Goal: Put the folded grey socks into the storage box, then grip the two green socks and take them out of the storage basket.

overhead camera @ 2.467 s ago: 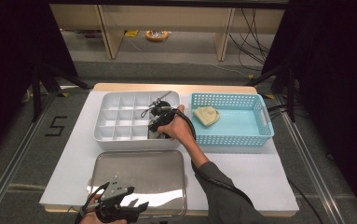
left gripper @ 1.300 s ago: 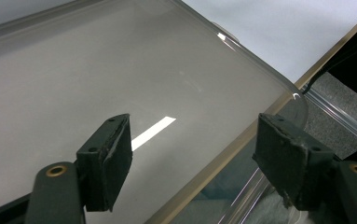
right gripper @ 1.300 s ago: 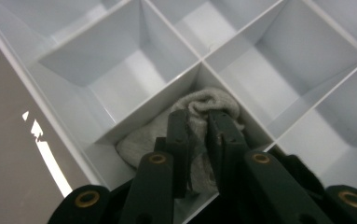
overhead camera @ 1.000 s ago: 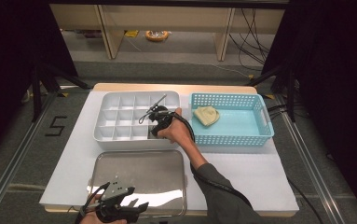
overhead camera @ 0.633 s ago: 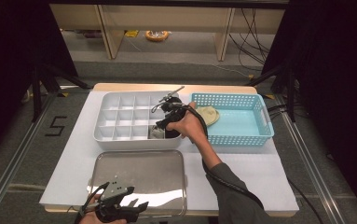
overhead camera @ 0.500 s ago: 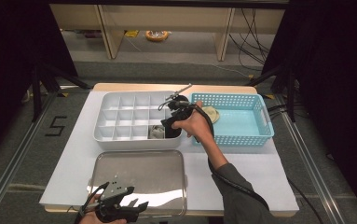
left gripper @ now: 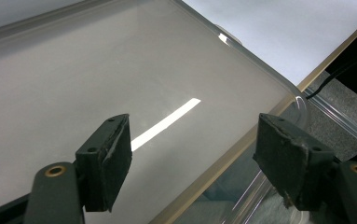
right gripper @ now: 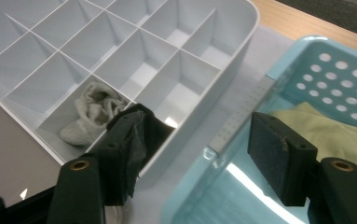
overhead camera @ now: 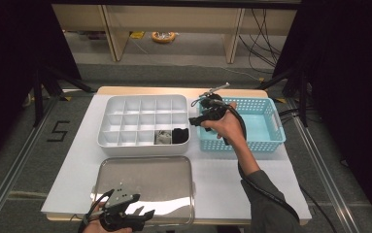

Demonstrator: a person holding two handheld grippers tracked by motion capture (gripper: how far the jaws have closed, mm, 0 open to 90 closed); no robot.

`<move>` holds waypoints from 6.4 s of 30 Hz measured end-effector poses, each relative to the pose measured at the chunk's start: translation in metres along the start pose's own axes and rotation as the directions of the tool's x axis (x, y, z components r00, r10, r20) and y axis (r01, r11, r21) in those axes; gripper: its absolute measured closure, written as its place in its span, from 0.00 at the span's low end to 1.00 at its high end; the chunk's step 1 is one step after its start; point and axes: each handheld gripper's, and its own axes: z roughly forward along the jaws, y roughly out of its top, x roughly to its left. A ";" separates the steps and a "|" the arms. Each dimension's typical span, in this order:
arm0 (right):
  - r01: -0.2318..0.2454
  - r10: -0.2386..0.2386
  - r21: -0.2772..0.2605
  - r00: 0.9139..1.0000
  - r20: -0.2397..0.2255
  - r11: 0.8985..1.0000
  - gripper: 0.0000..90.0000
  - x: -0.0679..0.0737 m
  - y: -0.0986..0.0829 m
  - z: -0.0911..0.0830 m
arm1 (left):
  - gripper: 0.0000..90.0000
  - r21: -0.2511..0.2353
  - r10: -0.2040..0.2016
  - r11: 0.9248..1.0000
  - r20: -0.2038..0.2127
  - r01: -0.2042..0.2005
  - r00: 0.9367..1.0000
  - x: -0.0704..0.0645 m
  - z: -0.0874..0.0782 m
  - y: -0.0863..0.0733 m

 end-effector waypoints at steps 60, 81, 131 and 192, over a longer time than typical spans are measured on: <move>-0.064 0.047 0.170 0.994 0.104 0.983 0.63 -0.067 -0.013 0.039 | 0.29 -0.027 -0.027 0.999 0.003 0.028 1.000 -0.001 -0.001 0.001; -0.013 -0.018 0.220 0.990 0.141 0.976 0.72 -0.065 -0.003 0.067 | 0.29 -0.002 -0.003 1.000 0.013 0.004 1.000 0.000 -0.002 0.001; -0.035 -0.027 0.267 0.973 0.227 0.963 0.63 -0.069 -0.010 0.094 | 0.30 -0.004 -0.014 1.000 0.027 0.014 1.000 -0.003 0.000 0.001; 0.015 -0.019 -0.130 0.999 -0.029 0.991 0.93 -0.035 -0.053 -0.130 | 0.30 0.005 -0.014 1.000 0.003 0.014 1.000 -0.001 -0.001 0.002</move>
